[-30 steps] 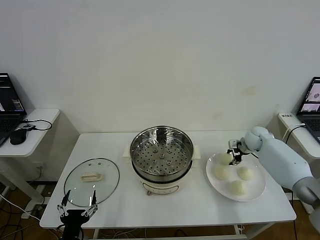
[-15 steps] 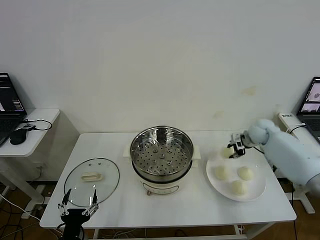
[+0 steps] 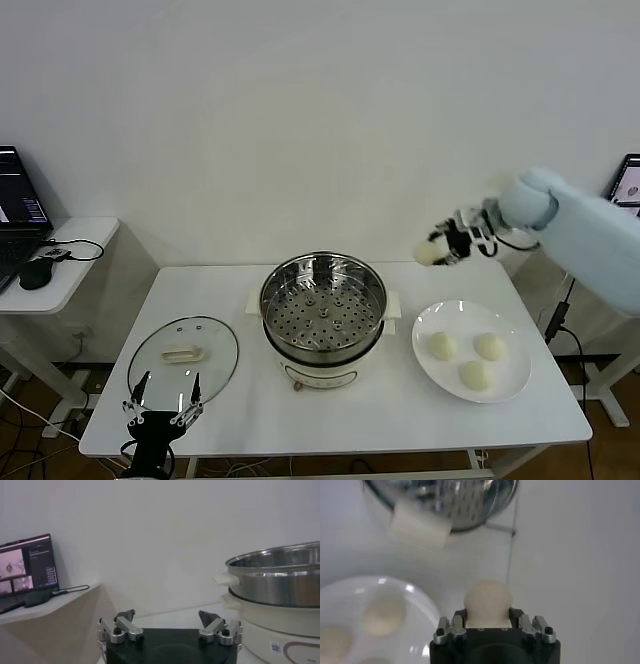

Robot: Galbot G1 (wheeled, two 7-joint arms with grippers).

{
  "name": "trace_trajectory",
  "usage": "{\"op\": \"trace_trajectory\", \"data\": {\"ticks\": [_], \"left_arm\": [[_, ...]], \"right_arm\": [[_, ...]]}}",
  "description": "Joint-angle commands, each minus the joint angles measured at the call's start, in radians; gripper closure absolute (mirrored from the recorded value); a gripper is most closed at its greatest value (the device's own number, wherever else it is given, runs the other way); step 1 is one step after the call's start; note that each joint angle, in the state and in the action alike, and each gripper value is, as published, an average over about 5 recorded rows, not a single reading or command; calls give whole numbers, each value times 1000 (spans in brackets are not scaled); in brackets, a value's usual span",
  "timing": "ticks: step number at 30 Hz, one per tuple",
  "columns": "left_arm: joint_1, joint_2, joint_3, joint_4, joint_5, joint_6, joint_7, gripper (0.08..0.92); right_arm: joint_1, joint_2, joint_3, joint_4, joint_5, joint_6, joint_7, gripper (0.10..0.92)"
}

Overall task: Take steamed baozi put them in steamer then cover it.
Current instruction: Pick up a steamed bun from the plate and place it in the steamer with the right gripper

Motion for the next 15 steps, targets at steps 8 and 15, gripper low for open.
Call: {"op": "trace_trajectory", "data": {"ticks": [8,15], "left_arm": [[-13,-3,-15,-5,-5,2,1,177],[-27,-12,-23,4,-5,4,1,177]], "right_arm": [[147,288,-235,-25,74,190,34,482],[70,386,-271,-77,-125,326,60,482]]}}
